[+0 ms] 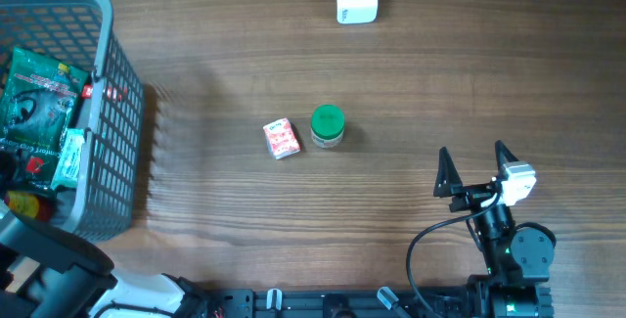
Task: Scan the item barcode
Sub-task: 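Reach into the basket and grasp the red-capped sauce bottle with left gripper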
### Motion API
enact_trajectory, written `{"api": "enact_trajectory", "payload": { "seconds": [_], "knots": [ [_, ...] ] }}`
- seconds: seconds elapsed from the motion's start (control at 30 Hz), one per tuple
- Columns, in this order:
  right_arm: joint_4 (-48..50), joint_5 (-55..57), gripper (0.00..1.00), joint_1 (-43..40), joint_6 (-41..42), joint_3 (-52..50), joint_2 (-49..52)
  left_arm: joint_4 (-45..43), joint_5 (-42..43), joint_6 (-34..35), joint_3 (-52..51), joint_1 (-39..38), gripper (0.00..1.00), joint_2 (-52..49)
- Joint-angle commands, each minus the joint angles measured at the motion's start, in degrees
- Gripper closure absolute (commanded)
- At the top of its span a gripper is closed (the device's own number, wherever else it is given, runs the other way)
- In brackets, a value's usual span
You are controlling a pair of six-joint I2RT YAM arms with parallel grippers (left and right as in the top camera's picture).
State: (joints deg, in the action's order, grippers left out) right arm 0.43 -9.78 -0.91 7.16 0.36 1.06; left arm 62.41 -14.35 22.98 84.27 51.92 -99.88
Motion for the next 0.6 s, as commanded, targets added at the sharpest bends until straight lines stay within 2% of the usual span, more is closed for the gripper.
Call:
{"api": "enact_trajectory", "payload": {
  "seconds": [0.0,0.1,0.17,0.33,0.4,0.47,0.57],
  "knots": [
    [0.2,1.0,0.0,0.3,-1.2,-0.1,-0.2,-1.4,-5.8,0.0,-0.6,0.6,0.0,-0.7],
    [0.2,1.0,0.0,0.3,-1.1,-0.1,-0.2,-3.1,-5.9,-0.1,-0.6,0.6,0.0,-0.7],
    [0.2,1.0,0.0,0.3,-1.2,-0.1,-0.2,-4.0,-6.1,-0.1,-0.6,0.6,0.08,-0.7],
    [0.2,1.0,0.0,0.3,-1.2,-0.1,-0.2,-5.7,-6.7,-0.1,-0.7,0.4,0.42,-0.7],
    [0.2,1.0,0.0,0.3,-1.2,-0.1,-0.2,-5.7,-8.6,-0.1,-0.7,0.3,0.52,-0.7],
    [0.2,1.0,0.0,0.3,-1.1,-0.1,-0.2,-5.7,-9.8,-0.1,-0.7,0.1,0.57,-0.6],
    [0.2,1.0,0.0,0.3,-1.1,-0.1,-0.2,-5.7,-9.7,0.4,-0.7,-1.1,0.58,-0.1]
  ]
}}
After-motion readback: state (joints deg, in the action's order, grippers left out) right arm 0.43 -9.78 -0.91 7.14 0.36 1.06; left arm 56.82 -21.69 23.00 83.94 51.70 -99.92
